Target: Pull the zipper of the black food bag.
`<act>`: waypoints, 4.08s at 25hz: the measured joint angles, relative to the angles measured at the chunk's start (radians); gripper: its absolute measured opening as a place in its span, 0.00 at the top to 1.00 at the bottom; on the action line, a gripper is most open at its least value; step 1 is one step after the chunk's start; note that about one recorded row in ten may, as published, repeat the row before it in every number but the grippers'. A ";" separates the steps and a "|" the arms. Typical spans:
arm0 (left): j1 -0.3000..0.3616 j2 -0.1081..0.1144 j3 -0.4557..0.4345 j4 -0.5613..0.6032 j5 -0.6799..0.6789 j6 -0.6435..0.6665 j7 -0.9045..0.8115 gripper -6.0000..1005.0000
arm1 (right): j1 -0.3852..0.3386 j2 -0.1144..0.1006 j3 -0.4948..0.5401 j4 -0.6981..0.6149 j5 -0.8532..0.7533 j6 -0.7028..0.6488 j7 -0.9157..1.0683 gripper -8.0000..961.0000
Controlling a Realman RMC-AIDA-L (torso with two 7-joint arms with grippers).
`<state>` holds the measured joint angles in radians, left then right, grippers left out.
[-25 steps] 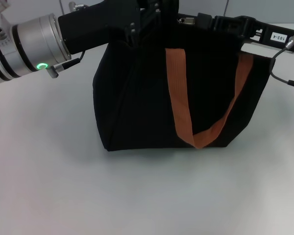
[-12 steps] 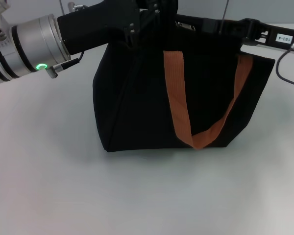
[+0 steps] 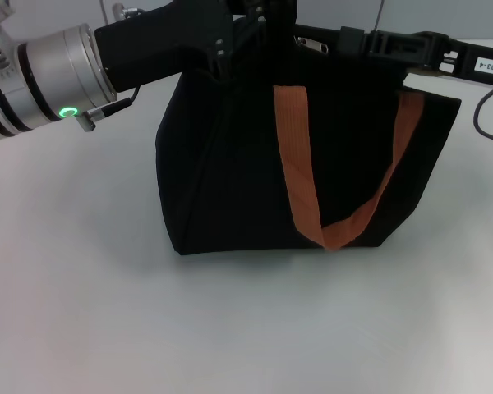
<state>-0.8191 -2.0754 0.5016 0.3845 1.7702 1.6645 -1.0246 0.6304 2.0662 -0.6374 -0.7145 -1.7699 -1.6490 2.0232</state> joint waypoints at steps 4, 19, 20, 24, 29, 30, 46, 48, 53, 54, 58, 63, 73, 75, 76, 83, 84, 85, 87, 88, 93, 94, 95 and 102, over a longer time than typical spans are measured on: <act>0.000 -0.001 0.000 0.001 0.000 0.000 0.000 0.94 | 0.009 -0.001 -0.006 0.004 -0.003 0.034 -0.007 0.83; -0.007 -0.003 0.000 -0.003 0.000 0.002 0.009 0.94 | 0.031 0.010 -0.094 0.014 0.003 0.067 -0.021 0.59; -0.007 -0.003 0.000 -0.004 0.000 0.002 0.010 0.94 | 0.031 0.010 -0.094 0.013 0.003 0.066 -0.024 0.59; -0.007 -0.003 0.000 -0.005 0.000 0.004 0.011 0.94 | 0.030 0.010 -0.094 0.014 0.005 0.061 -0.036 0.64; -0.008 -0.003 0.000 -0.005 -0.001 0.005 0.009 0.94 | 0.016 0.011 -0.090 0.015 0.033 0.039 -0.052 0.72; -0.008 -0.003 0.000 -0.006 -0.001 0.006 0.008 0.94 | 0.011 0.012 -0.087 0.015 0.041 0.034 -0.055 0.73; -0.002 -0.003 0.000 -0.006 -0.010 0.021 0.009 0.94 | 0.004 0.009 -0.090 0.005 0.052 0.040 0.003 0.97; -0.001 -0.002 0.000 -0.006 -0.011 0.022 0.009 0.94 | 0.004 0.008 -0.093 -0.004 0.049 0.045 0.020 0.97; 0.000 -0.002 0.000 -0.005 -0.011 0.022 0.008 0.94 | -0.021 0.011 -0.105 -0.093 -0.005 0.094 0.102 0.97; 0.000 -0.001 0.000 -0.005 -0.012 0.022 0.008 0.94 | -0.027 0.011 -0.105 -0.110 -0.013 0.099 0.114 0.97; 0.000 -0.001 0.000 -0.004 -0.014 0.022 0.008 0.94 | -0.039 0.012 -0.105 -0.146 -0.027 0.100 0.145 0.97; -0.001 -0.002 0.000 -0.003 -0.014 0.023 0.010 0.94 | -0.025 0.003 -0.107 -0.199 -0.070 0.067 0.213 0.97; 0.003 -0.002 0.000 -0.004 -0.014 0.023 0.012 0.93 | 0.084 -0.040 -0.106 -0.250 -0.236 0.040 0.402 0.99; 0.005 -0.002 0.000 -0.005 -0.014 0.024 0.012 0.93 | 0.098 -0.048 -0.105 -0.257 -0.245 0.029 0.428 0.99; 0.005 -0.002 0.000 -0.005 -0.014 0.024 0.012 0.93 | 0.108 -0.053 -0.105 -0.262 -0.253 0.019 0.444 0.99; 0.006 -0.002 0.000 -0.006 -0.014 0.031 0.012 0.93 | 0.191 -0.084 -0.100 -0.271 -0.362 -0.040 0.533 0.98; 0.006 -0.002 0.000 -0.006 -0.014 0.032 0.012 0.93 | 0.205 -0.090 -0.099 -0.271 -0.379 -0.047 0.543 0.98; 0.006 -0.002 0.000 -0.006 -0.014 0.033 0.012 0.93 | 0.214 -0.094 -0.098 -0.271 -0.389 -0.053 0.549 0.98; 0.006 -0.002 0.000 -0.006 -0.014 0.033 0.012 0.93 | 0.235 -0.104 -0.098 -0.272 -0.409 -0.064 0.562 0.98; 0.007 -0.002 0.000 -0.006 -0.014 0.033 0.012 0.93 | 0.243 -0.108 -0.097 -0.271 -0.416 -0.070 0.567 0.97; 0.009 -0.003 0.002 -0.007 -0.015 0.034 0.012 0.93 | 0.282 -0.130 -0.100 -0.267 -0.450 -0.091 0.594 0.97; 0.011 -0.003 0.002 -0.007 -0.015 0.034 0.012 0.93 | 0.288 -0.131 -0.102 -0.266 -0.459 -0.094 0.597 0.97; 0.011 -0.003 0.002 -0.007 -0.015 0.034 0.012 0.93 | 0.293 -0.131 -0.102 -0.265 -0.468 -0.097 0.599 0.96; 0.015 -0.003 0.005 -0.009 -0.015 0.035 0.012 0.93 | 0.314 -0.133 -0.104 -0.264 -0.502 -0.115 0.609 0.96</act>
<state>-0.8041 -2.0785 0.5062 0.3758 1.7555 1.6990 -1.0124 0.9449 1.9336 -0.7414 -0.9784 -2.2715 -1.7643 2.6325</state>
